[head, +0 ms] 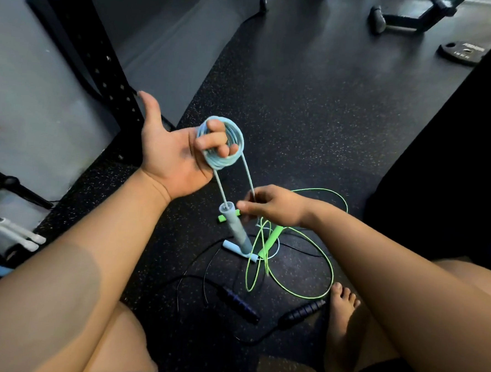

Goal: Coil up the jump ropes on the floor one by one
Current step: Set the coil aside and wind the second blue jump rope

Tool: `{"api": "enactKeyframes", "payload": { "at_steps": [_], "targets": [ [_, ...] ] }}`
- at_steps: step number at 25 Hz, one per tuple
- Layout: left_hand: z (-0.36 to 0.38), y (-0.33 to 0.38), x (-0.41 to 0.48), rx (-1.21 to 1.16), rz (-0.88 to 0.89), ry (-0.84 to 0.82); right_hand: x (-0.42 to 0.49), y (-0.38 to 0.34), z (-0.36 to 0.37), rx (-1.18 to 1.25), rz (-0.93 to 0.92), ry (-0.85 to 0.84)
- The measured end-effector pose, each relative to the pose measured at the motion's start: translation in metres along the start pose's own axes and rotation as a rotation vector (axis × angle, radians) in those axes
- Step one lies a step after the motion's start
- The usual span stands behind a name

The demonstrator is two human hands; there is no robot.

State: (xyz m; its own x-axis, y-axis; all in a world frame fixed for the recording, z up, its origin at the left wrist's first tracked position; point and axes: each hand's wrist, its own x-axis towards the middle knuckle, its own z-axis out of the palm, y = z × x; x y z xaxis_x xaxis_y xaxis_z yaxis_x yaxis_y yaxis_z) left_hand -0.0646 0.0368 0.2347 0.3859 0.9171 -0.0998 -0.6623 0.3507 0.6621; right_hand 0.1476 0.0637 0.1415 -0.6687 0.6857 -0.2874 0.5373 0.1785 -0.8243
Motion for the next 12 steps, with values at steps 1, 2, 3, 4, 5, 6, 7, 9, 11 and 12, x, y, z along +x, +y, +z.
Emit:
{"api": "enactKeyframes", "payload": {
  "at_steps": [1,2,3,4,5,6,7,9,11,12],
  "targets": [
    [-0.002,0.001,0.000,-0.057,0.058,-0.003,0.001,0.001,0.000,-0.055,0.007,-0.008],
    [-0.004,0.001,0.001,-0.091,0.113,0.006,0.001,0.000,-0.002,-0.096,0.014,0.002],
    [-0.005,0.002,0.002,-0.098,0.163,0.031,0.000,-0.003,-0.003,-0.121,0.020,0.023],
    [-0.006,0.003,0.002,-0.091,0.208,0.066,-0.001,-0.007,-0.004,-0.140,0.025,0.040],
    [-0.007,0.003,0.004,-0.088,0.251,0.105,-0.003,-0.012,-0.004,-0.163,0.024,0.055],
    [-0.009,0.004,0.006,-0.090,0.293,0.141,-0.005,-0.019,-0.005,-0.198,0.013,0.064],
    [-0.011,0.003,0.008,-0.089,0.328,0.172,-0.007,-0.025,-0.004,-0.241,-0.006,0.067],
    [-0.015,0.002,0.012,-0.035,0.362,0.234,-0.011,-0.040,-0.002,-0.325,-0.073,0.062],
    [-0.017,-0.004,0.016,0.154,0.315,0.327,-0.016,-0.052,-0.001,-0.378,-0.145,0.066],
    [-0.016,-0.009,0.016,0.302,0.254,0.375,-0.018,-0.057,-0.001,-0.400,-0.182,0.075]
  ]
}}
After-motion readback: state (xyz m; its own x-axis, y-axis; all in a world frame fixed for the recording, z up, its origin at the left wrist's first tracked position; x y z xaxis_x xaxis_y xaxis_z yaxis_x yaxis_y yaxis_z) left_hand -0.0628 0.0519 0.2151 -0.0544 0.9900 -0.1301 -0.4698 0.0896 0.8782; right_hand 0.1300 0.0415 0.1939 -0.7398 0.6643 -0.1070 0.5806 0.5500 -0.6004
